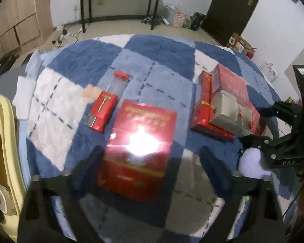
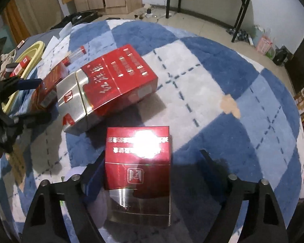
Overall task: Organize rigid objects
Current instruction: 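Grasp the red gold-print box with the left tool while the right tool grasps the red-silver box, then lower both red boxes into the yellow tray and open both tools, then grasp the red lighter with the left tool while the right tool grasps the lavender ball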
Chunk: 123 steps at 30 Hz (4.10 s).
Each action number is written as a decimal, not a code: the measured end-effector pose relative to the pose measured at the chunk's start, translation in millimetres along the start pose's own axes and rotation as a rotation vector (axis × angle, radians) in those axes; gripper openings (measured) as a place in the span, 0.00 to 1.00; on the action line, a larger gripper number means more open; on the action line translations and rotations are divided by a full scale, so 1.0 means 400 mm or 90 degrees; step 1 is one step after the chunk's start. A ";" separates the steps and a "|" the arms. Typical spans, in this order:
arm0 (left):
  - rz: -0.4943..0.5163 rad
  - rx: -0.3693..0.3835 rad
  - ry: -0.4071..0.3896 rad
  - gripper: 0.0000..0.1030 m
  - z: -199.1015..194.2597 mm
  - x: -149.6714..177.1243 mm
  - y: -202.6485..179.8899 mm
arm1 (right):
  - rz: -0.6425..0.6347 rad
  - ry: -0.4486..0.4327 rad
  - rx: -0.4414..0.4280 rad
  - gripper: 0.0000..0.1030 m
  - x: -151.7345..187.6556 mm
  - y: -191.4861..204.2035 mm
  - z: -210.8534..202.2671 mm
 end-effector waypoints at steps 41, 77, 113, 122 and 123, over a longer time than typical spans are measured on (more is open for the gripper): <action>-0.339 -0.214 -0.092 0.58 -0.456 0.412 0.603 | -0.167 -0.093 -0.203 0.56 -0.128 0.732 -0.056; -0.081 -0.069 -0.162 1.00 -0.388 0.080 0.143 | -0.170 -0.158 -0.099 1.00 -0.075 0.385 -0.263; 0.037 -0.074 -0.036 0.88 0.071 -0.105 0.075 | -0.140 -0.066 -0.091 0.79 0.175 0.079 -0.031; 0.034 -0.122 -0.071 0.36 0.055 -0.088 0.018 | -0.221 -0.092 -0.083 0.43 0.212 0.135 -0.022; 0.042 -0.126 -0.075 0.24 0.051 -0.086 0.006 | -0.227 -0.093 -0.085 0.40 0.215 0.140 -0.025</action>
Point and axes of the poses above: each gripper's, at about its wrist camera, not at the fingertips, and z roughly the way its jaws point, y to its left, x to its underside, the point moved 1 cm from there along z, roughly the way its jaws point, and after that the axes turned 11 degrees about z, right-handed, at the moved point
